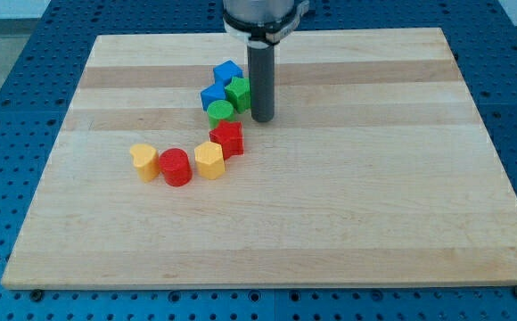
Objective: Move the green star along with blue cube towards the top left
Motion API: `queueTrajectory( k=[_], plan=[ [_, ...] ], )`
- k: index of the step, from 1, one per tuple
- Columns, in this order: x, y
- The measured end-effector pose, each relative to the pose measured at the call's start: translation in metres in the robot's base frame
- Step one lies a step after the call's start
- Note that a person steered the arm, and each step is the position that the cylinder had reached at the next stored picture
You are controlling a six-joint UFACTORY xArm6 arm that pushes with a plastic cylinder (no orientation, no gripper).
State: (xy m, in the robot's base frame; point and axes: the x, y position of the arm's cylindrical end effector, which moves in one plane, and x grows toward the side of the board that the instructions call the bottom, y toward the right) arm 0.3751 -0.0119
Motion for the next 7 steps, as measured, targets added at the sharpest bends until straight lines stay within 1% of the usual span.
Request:
queueTrajectory(
  k=[4,5,6,7],
  plan=[
    [-0.084,-0.001],
    [-0.080,0.009],
    [-0.044,0.012],
    [-0.031,-0.012]
  ],
)
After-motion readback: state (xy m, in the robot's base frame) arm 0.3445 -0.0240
